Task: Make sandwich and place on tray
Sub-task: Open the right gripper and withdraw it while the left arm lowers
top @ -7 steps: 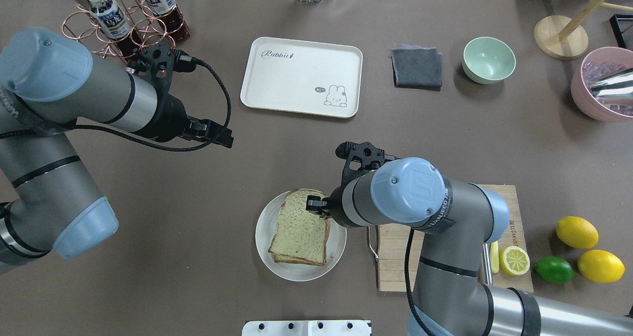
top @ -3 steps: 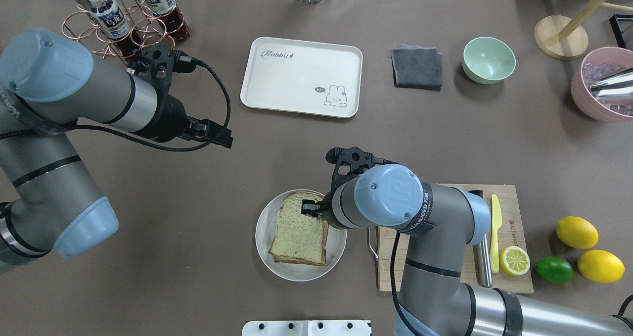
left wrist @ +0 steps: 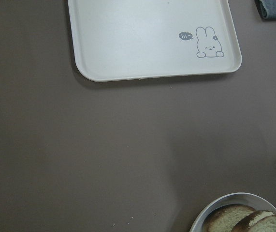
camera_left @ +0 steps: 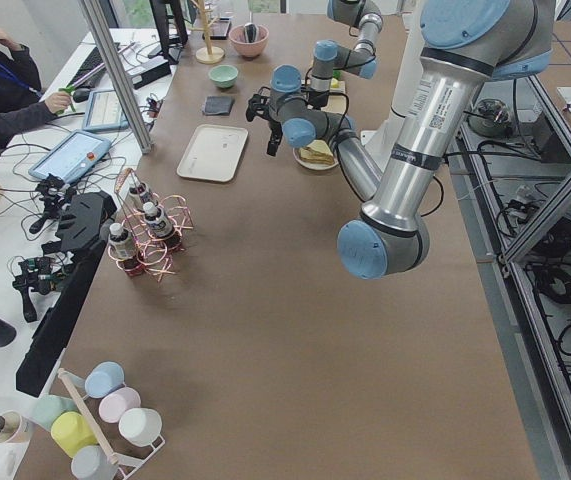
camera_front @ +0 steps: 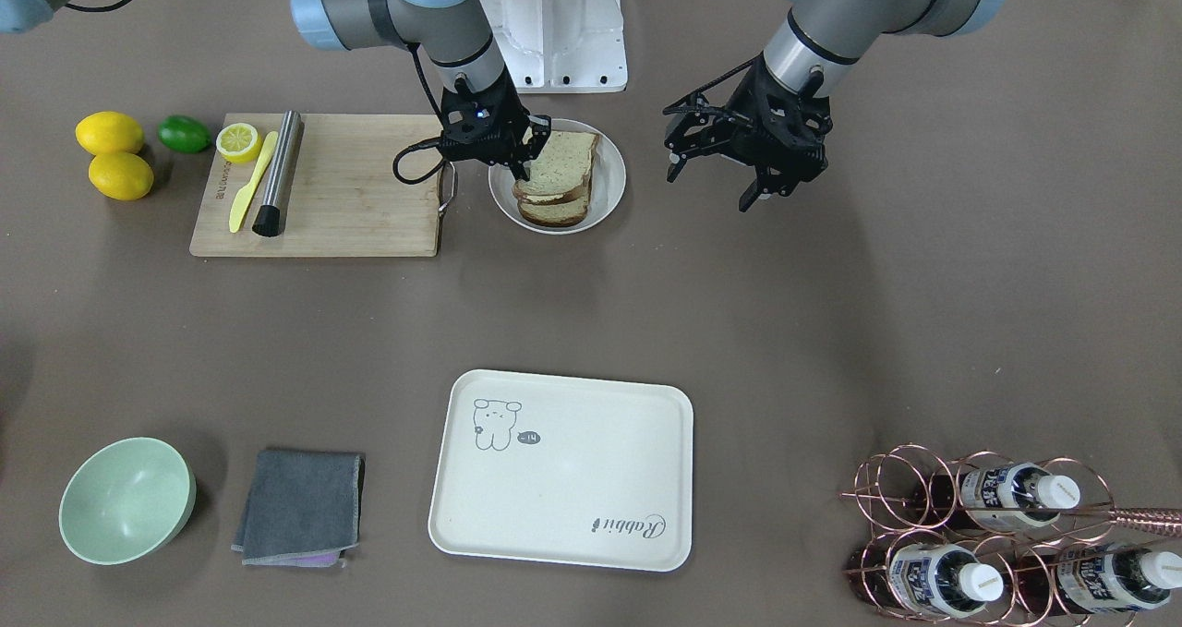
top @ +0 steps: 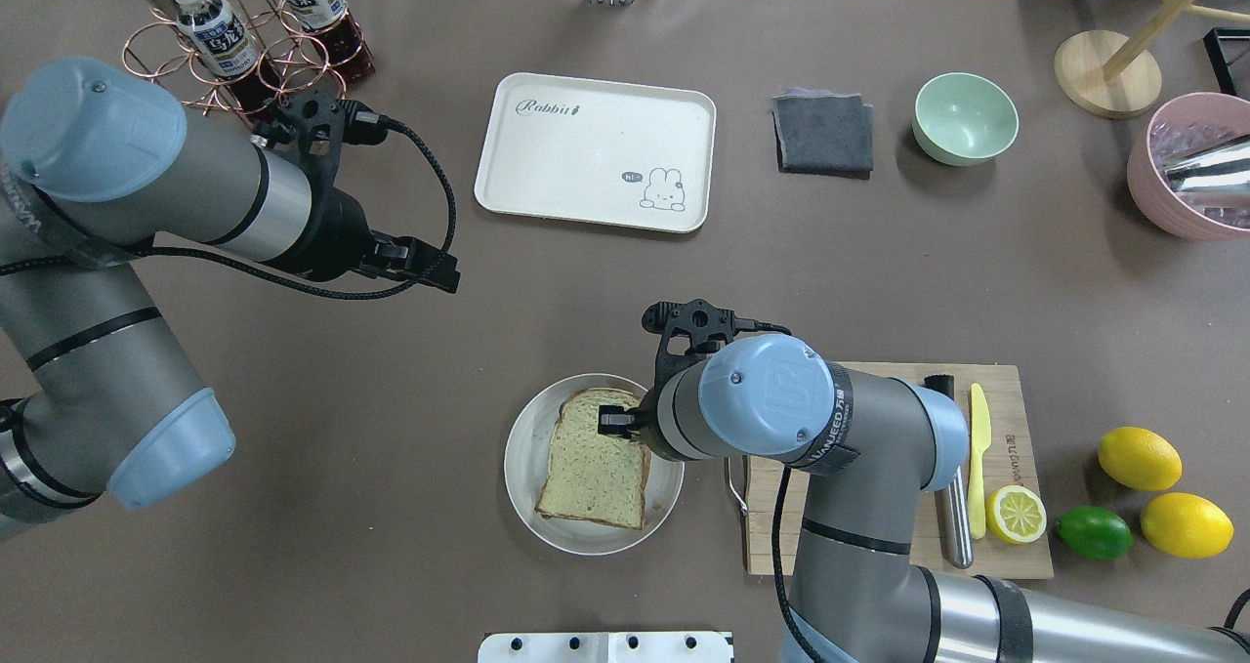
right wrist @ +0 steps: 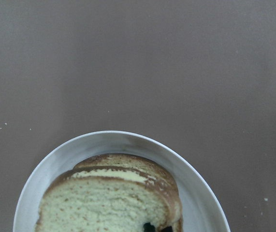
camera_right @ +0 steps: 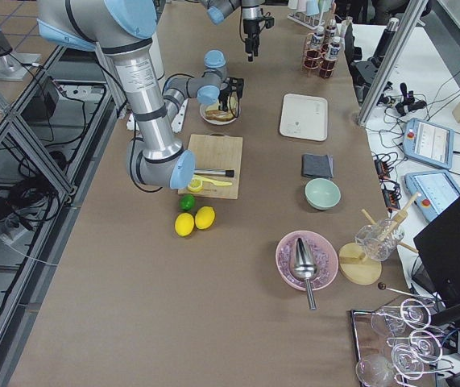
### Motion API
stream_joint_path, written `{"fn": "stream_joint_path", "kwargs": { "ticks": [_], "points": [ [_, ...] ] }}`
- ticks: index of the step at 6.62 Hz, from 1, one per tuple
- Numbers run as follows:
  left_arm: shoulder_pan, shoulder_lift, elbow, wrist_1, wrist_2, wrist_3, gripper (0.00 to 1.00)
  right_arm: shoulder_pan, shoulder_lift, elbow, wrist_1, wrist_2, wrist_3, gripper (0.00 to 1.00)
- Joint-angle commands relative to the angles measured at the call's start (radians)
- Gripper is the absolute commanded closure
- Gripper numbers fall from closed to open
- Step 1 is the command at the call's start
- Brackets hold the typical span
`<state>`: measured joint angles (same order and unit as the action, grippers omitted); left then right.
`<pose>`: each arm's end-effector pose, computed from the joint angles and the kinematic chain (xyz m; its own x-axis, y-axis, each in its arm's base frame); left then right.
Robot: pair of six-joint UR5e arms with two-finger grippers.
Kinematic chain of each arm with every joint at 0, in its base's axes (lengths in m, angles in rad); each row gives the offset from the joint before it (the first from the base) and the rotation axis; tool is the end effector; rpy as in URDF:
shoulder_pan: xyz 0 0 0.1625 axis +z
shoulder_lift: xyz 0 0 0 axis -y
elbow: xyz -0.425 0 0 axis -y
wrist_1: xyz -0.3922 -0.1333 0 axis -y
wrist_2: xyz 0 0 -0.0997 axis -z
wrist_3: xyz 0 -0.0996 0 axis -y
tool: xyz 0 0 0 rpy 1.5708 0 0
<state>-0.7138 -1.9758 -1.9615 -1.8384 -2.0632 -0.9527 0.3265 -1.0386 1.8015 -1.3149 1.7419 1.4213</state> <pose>0.3722 -0.4364 0.2285 0.4527 0.2834 -0.8454 0.0028 0.9477 0.3192 -0.5641 -0.3139 0.2243 0.5178 0.0204 0.8553 -0.1028 0.9940 0.0385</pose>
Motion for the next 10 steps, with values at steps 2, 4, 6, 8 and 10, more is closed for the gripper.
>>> {"fn": "stream_joint_path", "kwargs": {
  "ticks": [2,4,6,8,10],
  "points": [
    [0.001,-0.002,0.000,-0.001,0.000,0.000,0.02,-0.003,-0.001,0.012,-0.012,-0.045,-0.021,0.00],
    [0.001,-0.003,-0.004,-0.001,0.000,-0.001,0.02,0.023,-0.003,0.042,-0.020,-0.036,-0.021,0.00],
    [0.032,-0.003,-0.004,0.001,0.002,-0.005,0.02,0.156,0.000,0.088,-0.165,0.095,-0.041,0.00],
    [0.138,-0.009,0.001,0.001,0.095,-0.092,0.02,0.358,-0.059,0.082,-0.252,0.236,-0.243,0.00],
    [0.169,-0.009,0.013,-0.065,0.103,-0.165,0.02,0.584,-0.168,0.069,-0.317,0.371,-0.559,0.00]
  ]
}}
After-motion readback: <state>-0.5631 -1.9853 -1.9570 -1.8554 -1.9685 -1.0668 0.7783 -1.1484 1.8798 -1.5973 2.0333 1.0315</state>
